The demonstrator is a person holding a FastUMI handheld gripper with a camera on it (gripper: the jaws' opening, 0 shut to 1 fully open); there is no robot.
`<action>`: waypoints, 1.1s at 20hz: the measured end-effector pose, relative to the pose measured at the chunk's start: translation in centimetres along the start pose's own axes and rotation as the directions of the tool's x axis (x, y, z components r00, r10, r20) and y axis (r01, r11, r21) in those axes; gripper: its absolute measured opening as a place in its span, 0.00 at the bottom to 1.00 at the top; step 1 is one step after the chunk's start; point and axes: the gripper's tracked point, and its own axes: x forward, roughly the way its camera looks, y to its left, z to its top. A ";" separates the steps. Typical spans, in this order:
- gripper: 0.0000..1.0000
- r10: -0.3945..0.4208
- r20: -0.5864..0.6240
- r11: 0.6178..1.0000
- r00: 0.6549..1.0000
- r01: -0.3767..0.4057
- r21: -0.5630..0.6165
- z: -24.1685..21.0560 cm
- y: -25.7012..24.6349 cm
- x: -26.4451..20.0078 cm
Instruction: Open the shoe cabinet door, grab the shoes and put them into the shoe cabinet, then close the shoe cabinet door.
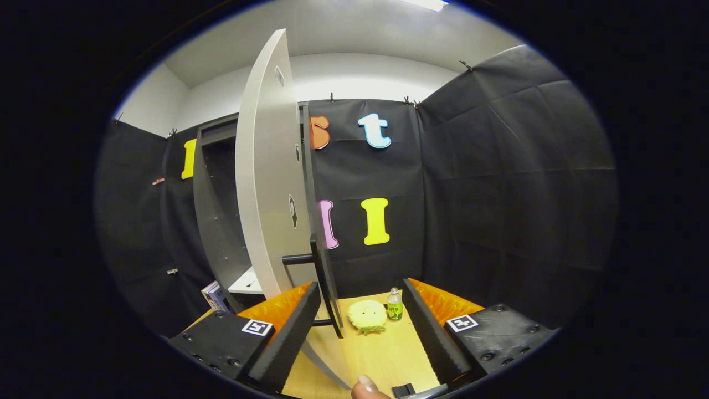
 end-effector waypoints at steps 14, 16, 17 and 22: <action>0.98 0.104 -0.015 0.995 0.994 -0.104 0.005 -1.7 12.7 0.3; 0.98 0.111 -0.017 0.994 0.994 -0.111 0.013 -2.0 14.6 0.6; 0.98 0.117 -0.019 0.993 0.993 -0.117 0.014 -2.1 15.7 0.8; 0.98 0.147 -0.040 0.989 0.988 -0.146 0.018 -3.3 20.7 2.6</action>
